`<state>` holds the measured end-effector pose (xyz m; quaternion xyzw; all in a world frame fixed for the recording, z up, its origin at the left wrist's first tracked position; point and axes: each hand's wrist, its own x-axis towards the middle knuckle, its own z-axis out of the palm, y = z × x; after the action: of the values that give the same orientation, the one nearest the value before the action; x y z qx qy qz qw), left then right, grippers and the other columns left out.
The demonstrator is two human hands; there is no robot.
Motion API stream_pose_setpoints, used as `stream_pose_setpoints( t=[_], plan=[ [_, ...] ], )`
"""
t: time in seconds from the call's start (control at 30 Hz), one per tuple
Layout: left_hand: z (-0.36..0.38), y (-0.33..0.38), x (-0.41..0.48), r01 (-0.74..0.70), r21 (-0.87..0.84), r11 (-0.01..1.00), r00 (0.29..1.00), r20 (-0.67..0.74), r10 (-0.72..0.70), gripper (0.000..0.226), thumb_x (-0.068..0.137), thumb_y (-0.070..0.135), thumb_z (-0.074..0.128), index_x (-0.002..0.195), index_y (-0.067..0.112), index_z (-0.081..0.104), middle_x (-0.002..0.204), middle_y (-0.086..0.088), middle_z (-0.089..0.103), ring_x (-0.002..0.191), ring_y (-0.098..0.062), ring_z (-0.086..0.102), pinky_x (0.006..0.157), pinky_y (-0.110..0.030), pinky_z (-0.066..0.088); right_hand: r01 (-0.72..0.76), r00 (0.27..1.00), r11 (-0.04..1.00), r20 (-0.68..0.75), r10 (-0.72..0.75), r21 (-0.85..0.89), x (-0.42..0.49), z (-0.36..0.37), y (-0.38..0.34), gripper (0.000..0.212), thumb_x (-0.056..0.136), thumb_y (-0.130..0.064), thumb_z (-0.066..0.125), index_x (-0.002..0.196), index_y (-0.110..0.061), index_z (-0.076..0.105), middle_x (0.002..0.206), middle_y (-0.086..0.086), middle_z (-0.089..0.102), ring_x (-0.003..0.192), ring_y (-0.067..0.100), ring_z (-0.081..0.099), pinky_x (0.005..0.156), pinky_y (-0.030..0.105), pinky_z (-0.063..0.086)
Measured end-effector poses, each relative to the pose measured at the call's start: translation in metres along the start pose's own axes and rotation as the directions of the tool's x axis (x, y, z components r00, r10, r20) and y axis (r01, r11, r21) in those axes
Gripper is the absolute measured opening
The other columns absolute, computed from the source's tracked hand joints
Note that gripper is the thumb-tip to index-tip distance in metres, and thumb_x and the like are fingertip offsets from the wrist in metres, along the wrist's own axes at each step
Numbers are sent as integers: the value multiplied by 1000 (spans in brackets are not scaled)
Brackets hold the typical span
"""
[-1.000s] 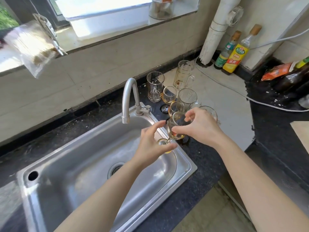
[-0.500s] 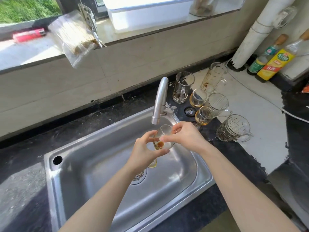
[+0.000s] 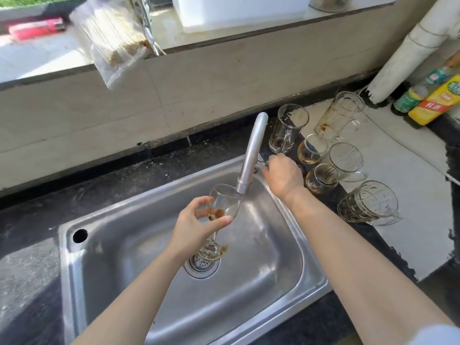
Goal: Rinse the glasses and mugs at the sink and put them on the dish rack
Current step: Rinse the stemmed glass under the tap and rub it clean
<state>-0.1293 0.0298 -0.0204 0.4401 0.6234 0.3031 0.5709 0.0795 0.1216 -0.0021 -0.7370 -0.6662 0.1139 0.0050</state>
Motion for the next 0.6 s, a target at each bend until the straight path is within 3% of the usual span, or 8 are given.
stream_pose_setpoints(
  t=[0.13,0.2,0.33,0.6],
  plan=[
    [3,4,-1,19,-68,998,1000,-10,-20,54,67,18,85,114,16,58,90,-1,76,80,-15,71,63,-13,52,13,997,1000,-74,-14,-9,8,8,7,26,97,-25,51,102,-3,65,105,14,62,101,34,59,76,39,46],
    [5,4,-3,30,-104,994,999,-29,-33,53,68,16,85,114,15,57,89,-3,76,78,-16,71,62,-13,51,22,995,999,-93,-25,-35,11,10,11,24,96,-19,50,100,-3,68,101,14,63,97,35,60,75,38,47],
    [5,1,-5,48,-137,989,997,-60,-57,54,69,20,84,115,18,56,89,-4,76,86,-21,72,71,-19,49,52,991,997,-123,-58,-58,14,14,14,23,94,-14,49,93,-2,69,95,15,65,91,38,62,69,37,45],
    [-2,-6,-13,62,-145,987,989,-127,-81,50,70,17,84,111,21,56,89,-5,75,79,-14,70,58,-4,46,107,986,984,-115,-124,-139,8,19,13,27,98,-18,45,102,-3,68,102,14,65,97,36,62,72,37,46]
  ],
)
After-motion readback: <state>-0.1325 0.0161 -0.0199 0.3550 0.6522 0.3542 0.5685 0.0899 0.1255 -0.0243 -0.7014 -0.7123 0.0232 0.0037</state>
